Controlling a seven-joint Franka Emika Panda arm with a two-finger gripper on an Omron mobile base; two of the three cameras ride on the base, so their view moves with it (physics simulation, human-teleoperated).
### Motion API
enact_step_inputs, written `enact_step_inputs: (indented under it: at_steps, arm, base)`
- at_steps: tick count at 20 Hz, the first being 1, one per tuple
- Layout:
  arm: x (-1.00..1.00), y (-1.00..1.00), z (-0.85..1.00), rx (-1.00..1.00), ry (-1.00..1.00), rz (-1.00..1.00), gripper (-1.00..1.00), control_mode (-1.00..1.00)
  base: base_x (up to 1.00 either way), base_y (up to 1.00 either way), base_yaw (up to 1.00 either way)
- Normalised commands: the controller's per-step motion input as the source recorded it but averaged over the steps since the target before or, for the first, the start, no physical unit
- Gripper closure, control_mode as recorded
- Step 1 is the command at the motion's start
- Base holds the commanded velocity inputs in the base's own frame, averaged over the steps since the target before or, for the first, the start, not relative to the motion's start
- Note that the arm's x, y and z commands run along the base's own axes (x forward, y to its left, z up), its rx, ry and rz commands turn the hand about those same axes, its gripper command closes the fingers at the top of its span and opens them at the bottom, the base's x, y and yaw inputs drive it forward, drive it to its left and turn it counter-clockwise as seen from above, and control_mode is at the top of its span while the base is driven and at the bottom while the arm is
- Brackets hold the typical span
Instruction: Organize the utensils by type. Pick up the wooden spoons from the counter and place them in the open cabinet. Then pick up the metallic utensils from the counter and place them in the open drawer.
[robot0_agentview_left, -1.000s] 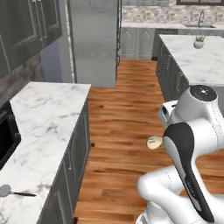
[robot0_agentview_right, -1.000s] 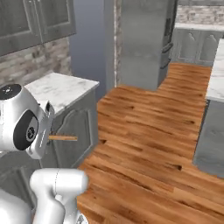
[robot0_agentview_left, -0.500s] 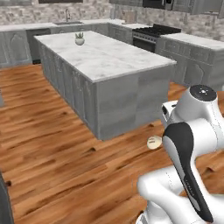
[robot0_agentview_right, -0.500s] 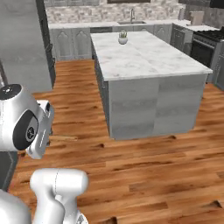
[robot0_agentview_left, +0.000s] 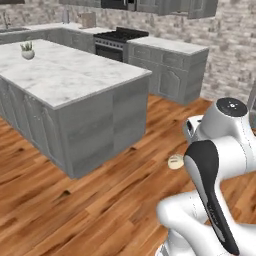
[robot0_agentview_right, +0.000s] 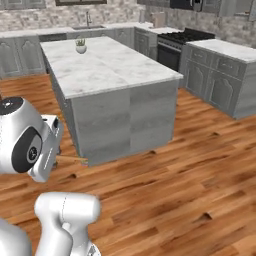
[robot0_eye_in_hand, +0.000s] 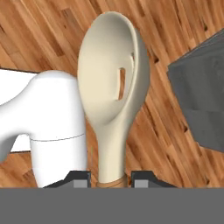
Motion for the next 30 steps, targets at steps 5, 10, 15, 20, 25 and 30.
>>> enact_step_inputs:
  at_steps: [5, 10, 15, 20, 25, 30]
  arm:
    - [0.00, 0.00, 0.00, 0.00, 0.00, 0.00, 1.00, 1.00]
    - [0.00, 0.00, 0.00, 0.00, 0.00, 0.00, 1.00, 1.00]
    - [0.00, 0.00, 0.00, 0.00, 0.00, 0.00, 1.00, 1.00]
    - [0.00, 0.00, 0.00, 0.00, 0.00, 0.00, 1.00, 1.00]
    - [0.00, 0.00, 0.00, 0.00, 0.00, 0.00, 1.00, 1.00]
    - [0.00, 0.00, 0.00, 0.00, 0.00, 0.00, 1.00, 1.00]
  base:
    - [1.00, -0.17, -0.07]
    - [1.00, -0.30, 0.00]
    - [0.84, -0.53, 0.01]
    - [0.78, -0.57, 0.00]
    - [0.80, -0.54, 0.00]
    - [0.88, -0.42, 0.00]
